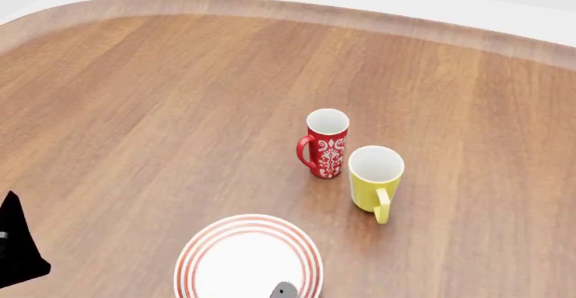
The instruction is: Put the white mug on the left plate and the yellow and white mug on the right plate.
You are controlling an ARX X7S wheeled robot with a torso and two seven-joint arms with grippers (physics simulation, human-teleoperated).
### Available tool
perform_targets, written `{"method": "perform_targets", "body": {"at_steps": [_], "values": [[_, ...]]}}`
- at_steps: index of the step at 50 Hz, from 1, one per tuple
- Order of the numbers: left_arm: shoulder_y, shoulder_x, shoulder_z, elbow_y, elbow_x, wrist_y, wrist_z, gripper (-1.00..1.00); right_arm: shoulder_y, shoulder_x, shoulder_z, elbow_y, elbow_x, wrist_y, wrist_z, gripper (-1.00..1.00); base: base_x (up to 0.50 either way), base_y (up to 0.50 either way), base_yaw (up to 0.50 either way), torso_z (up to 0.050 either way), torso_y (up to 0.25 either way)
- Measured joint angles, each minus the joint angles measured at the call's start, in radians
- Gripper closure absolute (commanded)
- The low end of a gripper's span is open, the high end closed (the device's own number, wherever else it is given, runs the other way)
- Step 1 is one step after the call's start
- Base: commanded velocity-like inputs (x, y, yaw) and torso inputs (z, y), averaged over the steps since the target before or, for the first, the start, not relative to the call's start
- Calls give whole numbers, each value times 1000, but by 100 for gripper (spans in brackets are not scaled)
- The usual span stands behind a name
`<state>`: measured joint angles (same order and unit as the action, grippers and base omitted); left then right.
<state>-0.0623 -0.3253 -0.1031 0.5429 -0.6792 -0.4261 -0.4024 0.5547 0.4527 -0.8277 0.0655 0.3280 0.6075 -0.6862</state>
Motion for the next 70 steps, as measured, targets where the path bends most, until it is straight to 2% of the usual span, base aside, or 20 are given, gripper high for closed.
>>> {"method": "perform_targets", "body": {"at_steps": [13,27,49,70], "values": [[-3,-4,2,-5,-3,4,-2,-100,-6,25,78,-108,21,-5,79,100,0,0,0,0,0],[-7,-9,1,-15,-7,11,2,-100,8,-9,223,-56,63,-33,198,100,0,0,0,0,0],[-5,-15,4,-14,-13,15,-4,-100,126,-115,370,207,100,12,345,100,0,0,0,0,0],[0,-19,7,-7,-18,18,-12,-100,228,-190,327,495,64,-23,290,100,0,0,0,0,0]]}}
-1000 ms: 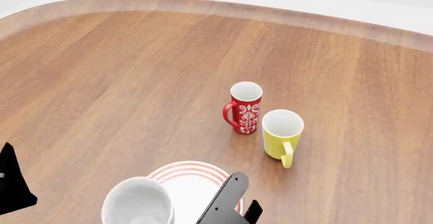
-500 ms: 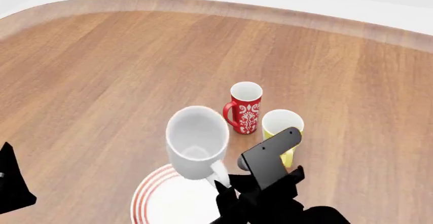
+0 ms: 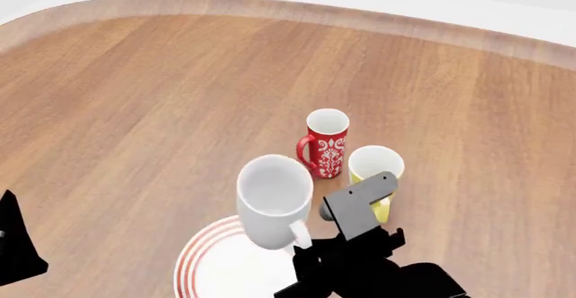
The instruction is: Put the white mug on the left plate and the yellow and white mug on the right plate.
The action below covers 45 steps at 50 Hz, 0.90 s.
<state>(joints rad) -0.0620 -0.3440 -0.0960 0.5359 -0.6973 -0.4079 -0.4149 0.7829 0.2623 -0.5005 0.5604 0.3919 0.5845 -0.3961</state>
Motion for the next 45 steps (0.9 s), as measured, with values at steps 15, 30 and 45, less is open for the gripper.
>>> {"method": "perform_targets", "body": {"at_steps": [15,30,45], "values": [[2,-3,-3,7,-10,2,-8,-100,86,-76,-63,234,-37,-81,-90,100,0,0,0,0,0],[9,-9,-10,25,-27,-2,-19,-100,202,-186,-91,601,-86,-226,-163,100,0,0,0,0,1],[13,-12,-12,35,-37,-2,-28,-100,242,-232,-58,721,-154,-240,-193,-100,0,0,0,0,0]]}}
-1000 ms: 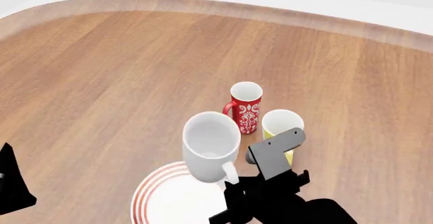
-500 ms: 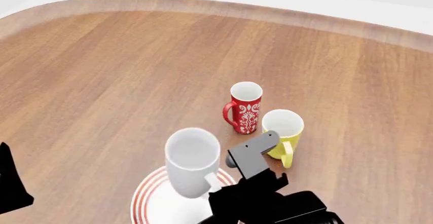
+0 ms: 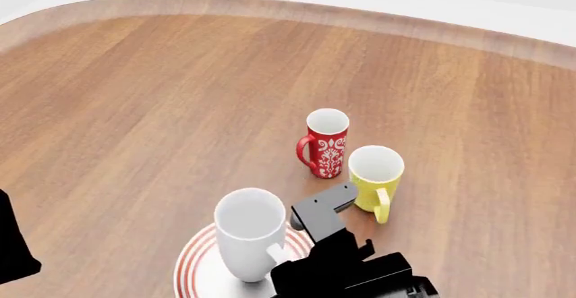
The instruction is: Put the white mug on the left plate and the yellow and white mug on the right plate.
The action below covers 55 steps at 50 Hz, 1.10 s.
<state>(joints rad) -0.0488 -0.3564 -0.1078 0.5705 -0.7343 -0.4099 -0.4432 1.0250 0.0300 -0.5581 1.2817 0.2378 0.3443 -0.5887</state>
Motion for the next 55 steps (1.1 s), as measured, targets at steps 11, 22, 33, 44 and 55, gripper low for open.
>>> {"method": "perform_targets", "body": {"at_steps": [11,22,33,44,55], "values": [[1,-2,3,1,-1,2,-3,-100,-2,1,45,-23,-29,3,-4,-100,0,0,0,0,0],[3,-3,7,6,-1,2,-9,-100,-301,190,141,-788,61,358,98,-100,0,0,0,0,0],[-4,-3,21,-2,9,5,-10,-100,-635,344,373,-1521,188,570,228,-100,0,0,0,0,0],[-16,-9,20,-26,8,13,1,-100,-735,368,484,-1747,172,511,312,-100,0,0,0,0,0],[-23,-13,20,-42,7,20,8,-100,-690,345,501,-1697,120,418,354,-100,0,0,0,0,0]]}}
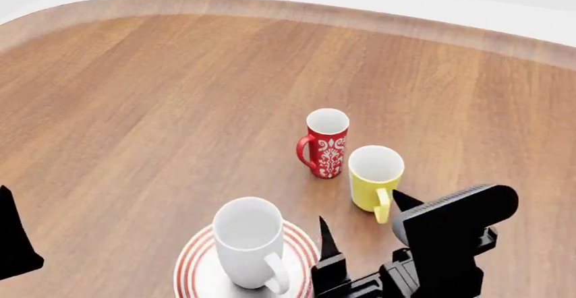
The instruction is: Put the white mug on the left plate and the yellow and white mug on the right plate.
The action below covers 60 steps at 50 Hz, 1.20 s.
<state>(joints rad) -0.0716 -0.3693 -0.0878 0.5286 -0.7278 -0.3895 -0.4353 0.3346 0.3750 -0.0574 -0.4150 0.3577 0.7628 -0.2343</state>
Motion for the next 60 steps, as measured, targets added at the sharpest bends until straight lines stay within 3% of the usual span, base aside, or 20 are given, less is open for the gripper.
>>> {"method": "perform_targets", "body": {"at_steps": [42,60], "values": [[14,-9,1,20,-18,8,-16,-100,445,-175,-71,897,-146,-249,81,-100,0,0,0,0,0],[15,-12,7,17,-11,18,-17,-100,485,-192,-56,1027,-122,-318,59,-100,0,0,0,0,0]]}}
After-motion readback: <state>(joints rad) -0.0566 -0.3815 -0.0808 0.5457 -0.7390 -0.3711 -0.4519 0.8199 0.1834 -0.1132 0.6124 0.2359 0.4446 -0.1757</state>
